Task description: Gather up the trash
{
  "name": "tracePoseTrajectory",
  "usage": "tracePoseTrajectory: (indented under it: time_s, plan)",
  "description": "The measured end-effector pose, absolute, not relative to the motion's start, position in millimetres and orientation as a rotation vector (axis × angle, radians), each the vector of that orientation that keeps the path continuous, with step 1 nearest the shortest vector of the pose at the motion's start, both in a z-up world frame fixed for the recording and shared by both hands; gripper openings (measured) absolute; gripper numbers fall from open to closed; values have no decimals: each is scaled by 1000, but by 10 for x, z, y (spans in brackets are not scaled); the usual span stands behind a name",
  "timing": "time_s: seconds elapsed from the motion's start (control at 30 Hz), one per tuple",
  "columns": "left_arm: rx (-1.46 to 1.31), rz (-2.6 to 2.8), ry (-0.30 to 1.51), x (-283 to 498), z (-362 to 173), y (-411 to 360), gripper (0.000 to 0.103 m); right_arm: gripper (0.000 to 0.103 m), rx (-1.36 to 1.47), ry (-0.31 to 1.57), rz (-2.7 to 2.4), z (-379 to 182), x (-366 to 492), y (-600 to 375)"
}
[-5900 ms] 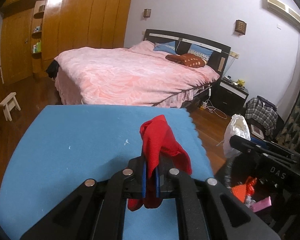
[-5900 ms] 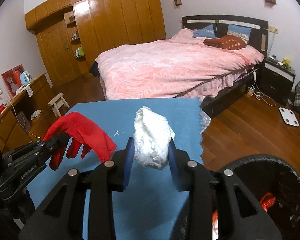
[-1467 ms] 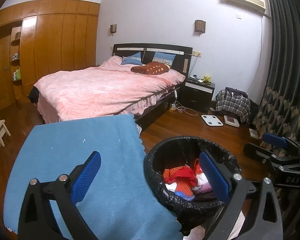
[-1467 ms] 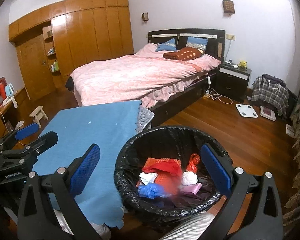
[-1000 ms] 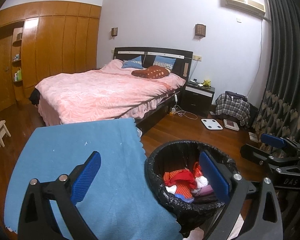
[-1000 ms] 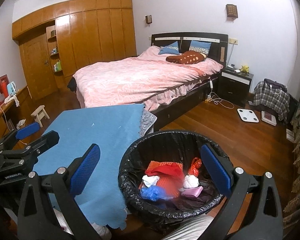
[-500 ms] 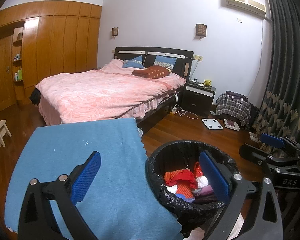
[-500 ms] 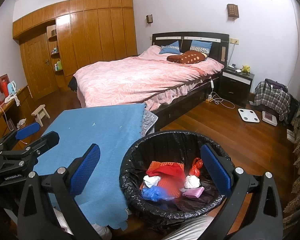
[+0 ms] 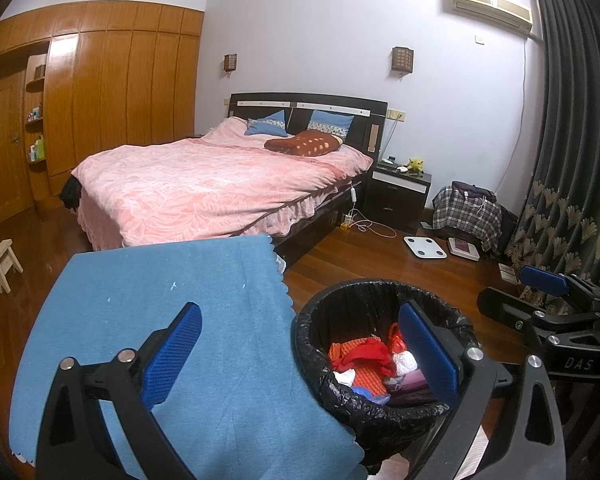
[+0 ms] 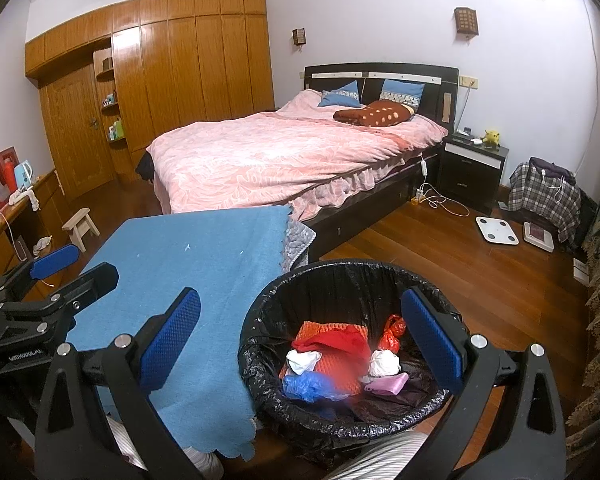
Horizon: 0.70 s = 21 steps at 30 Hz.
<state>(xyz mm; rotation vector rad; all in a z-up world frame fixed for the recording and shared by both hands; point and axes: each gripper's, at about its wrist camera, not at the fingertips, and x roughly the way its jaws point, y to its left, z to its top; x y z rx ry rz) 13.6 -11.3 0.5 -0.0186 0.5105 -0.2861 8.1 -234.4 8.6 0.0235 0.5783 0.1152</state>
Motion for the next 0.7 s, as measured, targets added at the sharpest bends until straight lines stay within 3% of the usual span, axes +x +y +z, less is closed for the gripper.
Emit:
tracePoseTrajectory:
  time_s: [0.7]
  plan:
    - [-18, -286, 512, 142, 14, -108, 97, 98, 24, 581, 116, 88, 90, -2332]
